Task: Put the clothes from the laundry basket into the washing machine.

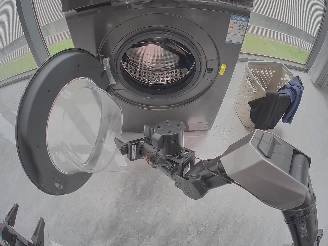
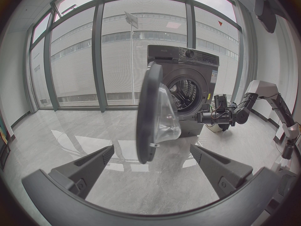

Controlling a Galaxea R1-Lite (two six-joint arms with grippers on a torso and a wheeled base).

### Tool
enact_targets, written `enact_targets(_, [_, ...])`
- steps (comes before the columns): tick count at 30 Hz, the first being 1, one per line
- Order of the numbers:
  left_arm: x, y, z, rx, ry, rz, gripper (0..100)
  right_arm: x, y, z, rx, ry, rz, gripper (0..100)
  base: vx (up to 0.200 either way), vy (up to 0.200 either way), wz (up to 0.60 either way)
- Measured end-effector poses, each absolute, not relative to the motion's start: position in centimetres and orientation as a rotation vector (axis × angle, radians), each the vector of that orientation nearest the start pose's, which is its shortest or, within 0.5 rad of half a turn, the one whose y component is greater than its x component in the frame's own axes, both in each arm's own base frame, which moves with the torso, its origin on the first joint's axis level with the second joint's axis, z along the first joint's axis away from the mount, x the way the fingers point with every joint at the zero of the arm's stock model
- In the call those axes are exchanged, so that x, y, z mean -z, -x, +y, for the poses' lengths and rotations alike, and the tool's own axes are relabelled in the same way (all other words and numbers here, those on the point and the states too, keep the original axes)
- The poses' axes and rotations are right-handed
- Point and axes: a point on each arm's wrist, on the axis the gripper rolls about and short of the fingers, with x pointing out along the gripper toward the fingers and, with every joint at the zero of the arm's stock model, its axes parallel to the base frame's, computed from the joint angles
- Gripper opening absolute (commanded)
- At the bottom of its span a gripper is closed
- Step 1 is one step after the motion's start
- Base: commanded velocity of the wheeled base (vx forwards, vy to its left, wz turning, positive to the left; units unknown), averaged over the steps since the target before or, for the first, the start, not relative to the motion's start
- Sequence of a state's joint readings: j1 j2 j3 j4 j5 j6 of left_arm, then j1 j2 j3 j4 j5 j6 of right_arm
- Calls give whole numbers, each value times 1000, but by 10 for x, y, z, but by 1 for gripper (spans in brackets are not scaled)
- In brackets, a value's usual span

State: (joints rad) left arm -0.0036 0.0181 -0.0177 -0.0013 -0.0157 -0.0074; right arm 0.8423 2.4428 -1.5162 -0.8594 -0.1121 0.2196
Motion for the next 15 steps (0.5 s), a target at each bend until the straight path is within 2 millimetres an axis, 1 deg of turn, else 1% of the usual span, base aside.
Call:
enact_targets(7, [-81, 23, 0, 20, 7, -1, 100, -88, -344, 365, -692, -182, 136, 100, 0, 0, 0])
enact_targets(12, [-81, 23, 0, 19, 7, -1, 100, -88, -349, 366, -687, -187, 126, 100, 0, 0, 0])
enact_targets(15, [-81, 23, 0, 19, 7, 0, 100, -90, -351, 370, -690, -195, 110, 100, 0, 0, 0])
